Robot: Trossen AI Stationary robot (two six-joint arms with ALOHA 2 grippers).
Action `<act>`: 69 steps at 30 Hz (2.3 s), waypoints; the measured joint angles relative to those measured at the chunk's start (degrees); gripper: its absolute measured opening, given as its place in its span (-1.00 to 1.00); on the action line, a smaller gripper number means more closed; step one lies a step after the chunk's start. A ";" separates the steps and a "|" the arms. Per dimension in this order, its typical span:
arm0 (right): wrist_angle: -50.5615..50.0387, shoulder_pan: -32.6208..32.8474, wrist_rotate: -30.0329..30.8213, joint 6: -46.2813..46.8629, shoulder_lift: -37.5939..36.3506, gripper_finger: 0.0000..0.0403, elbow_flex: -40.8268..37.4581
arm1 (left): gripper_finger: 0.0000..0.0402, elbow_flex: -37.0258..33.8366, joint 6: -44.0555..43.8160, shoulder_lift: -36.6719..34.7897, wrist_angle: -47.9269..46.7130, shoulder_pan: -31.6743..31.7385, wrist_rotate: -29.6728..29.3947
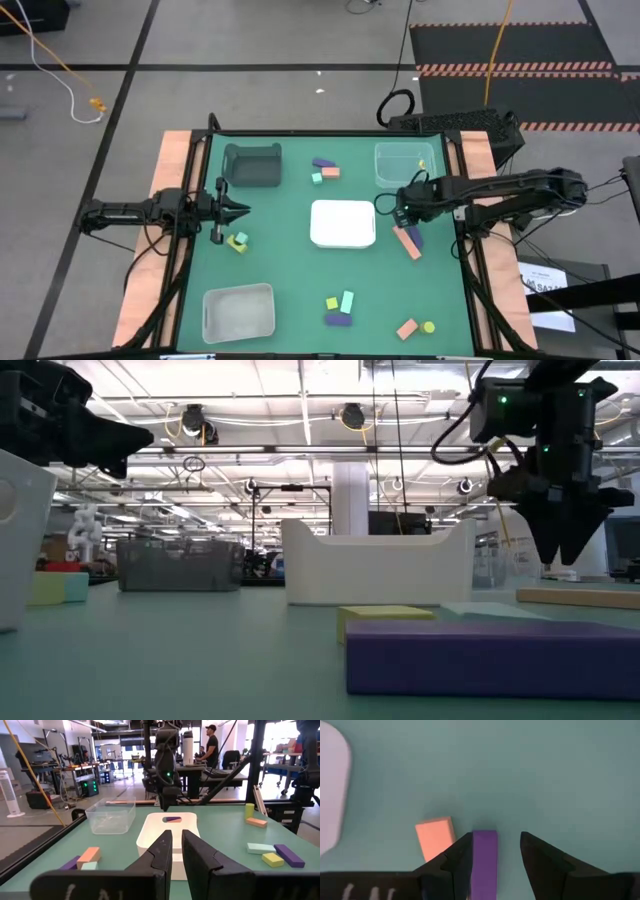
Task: Sort & place blocks by color
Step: Put the middle right purple block into the transparent bin
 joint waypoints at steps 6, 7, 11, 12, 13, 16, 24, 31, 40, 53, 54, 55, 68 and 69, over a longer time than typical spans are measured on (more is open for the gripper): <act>0.21 2.52 -1.09 2.75 4.19 -0.24 -0.02 | -0.77 0.02 0.01 0.00 -0.01 0.01 0.01; 0.38 2.89 -1.08 3.19 4.71 -0.24 -0.02 | -0.77 0.00 0.00 0.00 0.00 0.01 0.01; 0.90 4.45 -1.07 4.31 6.33 -0.24 -0.02 | -0.77 0.01 0.01 0.02 0.00 0.01 -0.01; 0.91 4.77 -1.07 4.38 6.74 -0.24 -0.02 | -0.77 0.00 0.02 0.02 0.00 0.01 0.01; 0.91 5.07 -1.03 4.73 7.18 -0.24 -0.02 | -0.77 0.01 0.00 0.01 -0.01 0.01 0.00; 0.97 5.89 -0.93 5.73 8.34 -0.24 -0.02 | -0.77 0.00 0.00 0.02 -0.02 0.01 0.01; 5.18 7.46 -0.87 5.98 11.14 -0.24 -0.02 | -0.77 0.00 0.00 0.02 0.00 -0.01 -0.01; 4.15 7.45 -0.42 4.95 13.73 -0.24 -0.04 | -0.77 0.01 0.02 0.01 0.00 0.01 0.01; 4.26 7.45 -0.48 -0.61 14.98 -0.53 0.13 | -0.77 0.01 0.01 0.01 0.00 0.01 0.00; 4.02 7.45 1.05 -2.03 6.60 -0.59 -0.11 | -0.77 0.02 0.02 0.02 -0.02 0.01 0.01; 4.32 7.43 1.82 -2.03 5.54 -0.59 -0.11 | -0.77 0.00 0.02 0.00 -0.02 0.01 -0.01; 4.82 7.43 2.54 -2.07 4.41 -0.59 -0.11 | -0.77 0.00 0.00 0.02 0.00 0.01 -0.01; 39.20 7.43 9.84 -20.35 -3.09 -0.59 -0.11 | -0.77 0.01 0.01 0.01 -0.02 0.00 0.00; 43.34 7.43 9.83 -22.38 -2.80 -0.59 -0.11 | -0.77 0.02 0.00 0.02 -0.02 -0.01 -0.01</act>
